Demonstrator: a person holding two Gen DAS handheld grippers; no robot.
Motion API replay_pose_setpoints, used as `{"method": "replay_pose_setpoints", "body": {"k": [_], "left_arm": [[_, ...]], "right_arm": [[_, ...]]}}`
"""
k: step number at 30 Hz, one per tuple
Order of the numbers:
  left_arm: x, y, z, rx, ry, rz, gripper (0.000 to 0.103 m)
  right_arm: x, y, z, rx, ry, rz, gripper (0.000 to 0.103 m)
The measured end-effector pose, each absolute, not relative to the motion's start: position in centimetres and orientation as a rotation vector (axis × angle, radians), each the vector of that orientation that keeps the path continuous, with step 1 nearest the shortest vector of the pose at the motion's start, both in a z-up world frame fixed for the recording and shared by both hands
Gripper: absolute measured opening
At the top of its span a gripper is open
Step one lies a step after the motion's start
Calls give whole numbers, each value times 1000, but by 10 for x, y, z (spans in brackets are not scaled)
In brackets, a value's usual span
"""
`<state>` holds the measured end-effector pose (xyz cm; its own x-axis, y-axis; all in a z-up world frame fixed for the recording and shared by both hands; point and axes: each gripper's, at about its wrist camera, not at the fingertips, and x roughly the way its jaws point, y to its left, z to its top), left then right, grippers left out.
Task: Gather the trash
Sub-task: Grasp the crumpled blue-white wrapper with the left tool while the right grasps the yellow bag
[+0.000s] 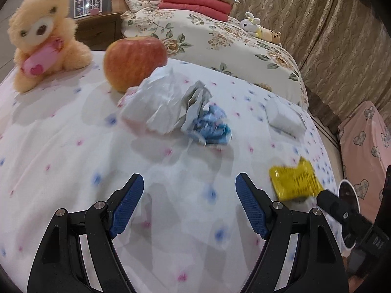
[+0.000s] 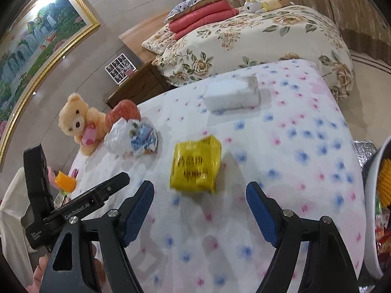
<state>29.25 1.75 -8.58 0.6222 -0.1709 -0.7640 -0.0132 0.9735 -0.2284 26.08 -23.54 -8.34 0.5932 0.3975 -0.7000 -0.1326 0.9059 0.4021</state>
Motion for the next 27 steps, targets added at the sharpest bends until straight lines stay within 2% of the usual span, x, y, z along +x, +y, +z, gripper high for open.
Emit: {"method": "replay_pose_setpoints", "body": {"k": [5, 7, 8, 9, 10, 12, 13, 15, 20, 27], "left_arm": [[320, 12, -86, -243, 888, -111, 79], [329, 9, -87, -240, 884, -117, 79], [333, 6, -88, -234, 883, -118, 79], [336, 4, -89, -231, 882, -116, 78], [338, 2, -91, -228, 879, -114, 73], [342, 0, -94, -226, 888, -118, 51], [345, -1, -97, -232, 898, -124, 47], [346, 0, -97, -238, 891, -128, 32], [340, 3, -94, -259, 875, -147, 22], [296, -4, -87, -262, 868, -216, 21]], "right_arm": [[279, -236, -92, 348, 891, 317, 78], [283, -237, -95, 357, 891, 330, 71], [284, -237, -97, 362, 895, 333, 61], [284, -239, -99, 375, 898, 343, 55], [285, -240, -100, 395, 897, 356, 54], [284, -241, -99, 407, 890, 370, 44], [283, -241, -98, 409, 886, 379, 40], [281, -240, -95, 398, 884, 377, 39], [272, -244, -94, 421, 887, 388, 37], [245, -260, -88, 424, 874, 377, 35]]}}
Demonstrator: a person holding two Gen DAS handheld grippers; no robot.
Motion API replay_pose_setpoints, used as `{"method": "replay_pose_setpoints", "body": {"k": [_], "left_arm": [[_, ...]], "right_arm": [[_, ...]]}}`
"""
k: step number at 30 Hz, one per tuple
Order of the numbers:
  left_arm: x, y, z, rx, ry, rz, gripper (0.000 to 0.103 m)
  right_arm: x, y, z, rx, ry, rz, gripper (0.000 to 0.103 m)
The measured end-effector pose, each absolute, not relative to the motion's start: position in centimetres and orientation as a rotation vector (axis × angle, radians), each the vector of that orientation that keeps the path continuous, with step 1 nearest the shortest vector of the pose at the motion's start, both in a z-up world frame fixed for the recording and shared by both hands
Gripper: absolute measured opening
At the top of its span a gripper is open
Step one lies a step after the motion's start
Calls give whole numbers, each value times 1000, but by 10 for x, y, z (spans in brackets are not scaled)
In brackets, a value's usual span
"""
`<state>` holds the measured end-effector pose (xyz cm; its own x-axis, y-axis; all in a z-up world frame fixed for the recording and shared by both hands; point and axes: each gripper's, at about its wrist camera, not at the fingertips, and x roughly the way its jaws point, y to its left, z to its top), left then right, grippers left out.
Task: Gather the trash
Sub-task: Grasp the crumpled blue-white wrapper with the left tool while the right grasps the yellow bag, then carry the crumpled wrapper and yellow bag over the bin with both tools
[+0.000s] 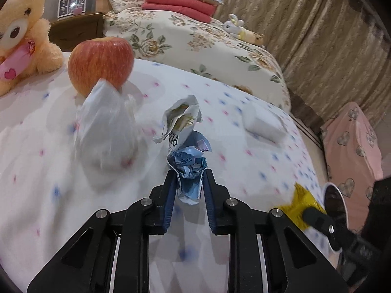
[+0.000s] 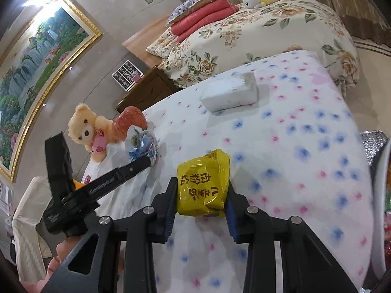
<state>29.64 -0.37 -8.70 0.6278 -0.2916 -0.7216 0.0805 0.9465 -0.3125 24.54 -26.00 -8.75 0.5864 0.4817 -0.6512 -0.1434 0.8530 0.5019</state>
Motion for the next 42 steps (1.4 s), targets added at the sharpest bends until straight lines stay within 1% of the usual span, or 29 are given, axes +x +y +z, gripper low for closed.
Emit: {"method": "replay_pose_setpoints", "body": {"k": [10, 16, 17, 18, 19, 21, 26, 30, 42], "left_arm": [[218, -26, -84, -247, 894, -319, 21], [189, -39, -78, -228, 899, -373, 21], [186, -42, -77, -222, 898, -377, 21], [182, -45, -77, -219, 898, -384, 21], [180, -47, -77, -217, 899, -391, 21], [175, -50, -78, -212, 905, -395, 21], [168, -54, -79, -202, 913, -396, 21], [164, -60, -79, -191, 914, -406, 21], [156, -105, -76, -131, 928, -498, 21]], "right_arm": [[204, -279, -83, 358, 854, 324, 35], [181, -286, -77, 312, 825, 289, 35], [179, -287, -78, 312, 826, 285, 35], [178, -287, -81, 311, 831, 286, 39], [177, -287, -83, 310, 835, 286, 39], [176, -287, -87, 321, 836, 280, 43], [174, -286, -91, 319, 835, 277, 43], [167, -292, -86, 321, 817, 275, 35], [132, -340, -73, 344, 760, 185, 34]]}}
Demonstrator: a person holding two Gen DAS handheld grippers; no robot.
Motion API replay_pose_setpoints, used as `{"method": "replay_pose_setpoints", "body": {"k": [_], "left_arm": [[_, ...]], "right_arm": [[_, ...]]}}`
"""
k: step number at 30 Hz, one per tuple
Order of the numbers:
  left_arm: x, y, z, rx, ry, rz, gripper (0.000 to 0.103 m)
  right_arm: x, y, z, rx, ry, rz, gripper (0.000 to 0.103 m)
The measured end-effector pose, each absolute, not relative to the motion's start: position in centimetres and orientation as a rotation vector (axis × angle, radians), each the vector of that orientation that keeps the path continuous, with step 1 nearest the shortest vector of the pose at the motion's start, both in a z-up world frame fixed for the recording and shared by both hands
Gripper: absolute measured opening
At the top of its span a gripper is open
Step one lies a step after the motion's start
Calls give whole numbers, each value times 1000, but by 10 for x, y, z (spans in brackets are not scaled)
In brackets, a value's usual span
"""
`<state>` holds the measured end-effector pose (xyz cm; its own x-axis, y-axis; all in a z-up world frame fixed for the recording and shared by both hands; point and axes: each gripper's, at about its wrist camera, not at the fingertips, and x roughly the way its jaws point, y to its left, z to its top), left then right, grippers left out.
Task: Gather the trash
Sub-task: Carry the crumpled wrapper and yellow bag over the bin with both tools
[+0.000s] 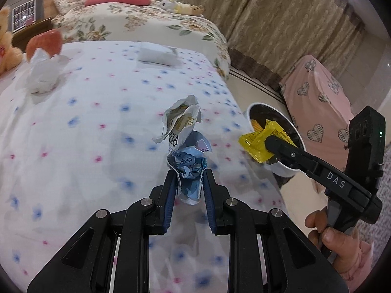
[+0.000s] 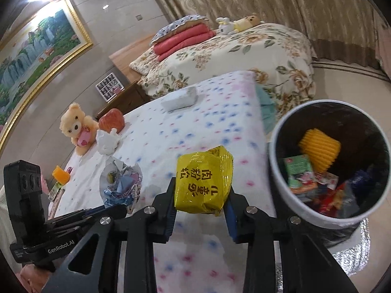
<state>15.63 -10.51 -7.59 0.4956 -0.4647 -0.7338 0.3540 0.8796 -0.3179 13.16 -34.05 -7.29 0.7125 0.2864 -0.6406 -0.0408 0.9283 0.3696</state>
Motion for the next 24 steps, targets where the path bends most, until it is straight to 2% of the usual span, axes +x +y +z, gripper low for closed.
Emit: {"method": "replay_pose_setpoints", "body": {"k": [24], "left_arm": [[163, -228, -62, -5, 947, -703, 21]], "right_arm": [[97, -443, -67, 422, 711, 10, 34]]}}
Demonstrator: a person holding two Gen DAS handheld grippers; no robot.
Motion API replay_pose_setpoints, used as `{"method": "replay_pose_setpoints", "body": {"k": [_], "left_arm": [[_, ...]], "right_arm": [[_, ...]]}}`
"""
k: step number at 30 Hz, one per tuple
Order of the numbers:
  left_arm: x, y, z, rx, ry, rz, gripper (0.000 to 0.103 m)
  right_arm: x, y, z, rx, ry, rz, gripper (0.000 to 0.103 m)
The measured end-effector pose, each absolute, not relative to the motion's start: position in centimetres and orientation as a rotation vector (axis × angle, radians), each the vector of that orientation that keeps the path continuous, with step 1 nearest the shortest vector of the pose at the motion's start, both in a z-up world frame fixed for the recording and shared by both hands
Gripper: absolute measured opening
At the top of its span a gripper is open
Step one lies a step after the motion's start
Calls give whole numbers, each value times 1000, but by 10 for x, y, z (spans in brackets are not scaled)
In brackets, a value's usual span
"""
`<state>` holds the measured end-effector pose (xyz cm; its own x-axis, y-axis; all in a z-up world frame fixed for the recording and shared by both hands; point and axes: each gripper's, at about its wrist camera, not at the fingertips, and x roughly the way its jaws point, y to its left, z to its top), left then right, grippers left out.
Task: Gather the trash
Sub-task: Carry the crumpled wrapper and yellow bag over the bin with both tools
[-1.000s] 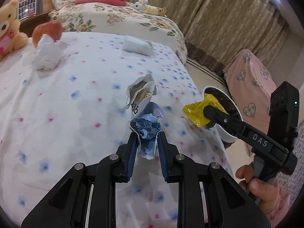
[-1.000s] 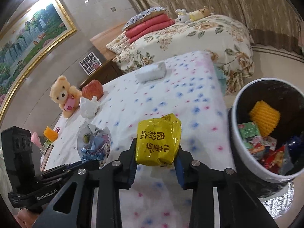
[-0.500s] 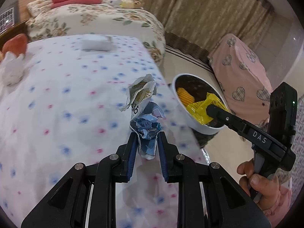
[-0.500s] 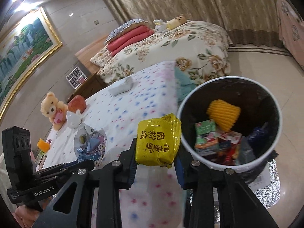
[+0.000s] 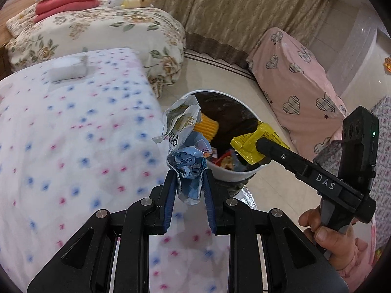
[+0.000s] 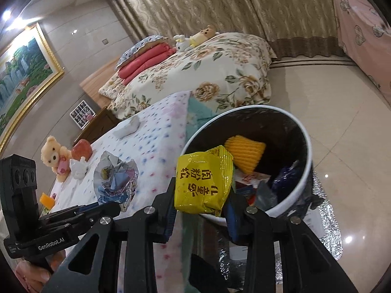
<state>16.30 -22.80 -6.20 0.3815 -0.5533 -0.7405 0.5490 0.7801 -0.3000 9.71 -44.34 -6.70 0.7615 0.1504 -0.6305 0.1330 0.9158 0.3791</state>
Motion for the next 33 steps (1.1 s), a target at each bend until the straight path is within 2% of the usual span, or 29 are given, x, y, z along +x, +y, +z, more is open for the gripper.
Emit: {"method": "replay_pose_setpoints", "body": {"k": [33], "left_arm": [[184, -303, -74, 82, 983, -750, 21]], "right_arm": [[116, -486, -74, 391, 736, -60, 35]]}}
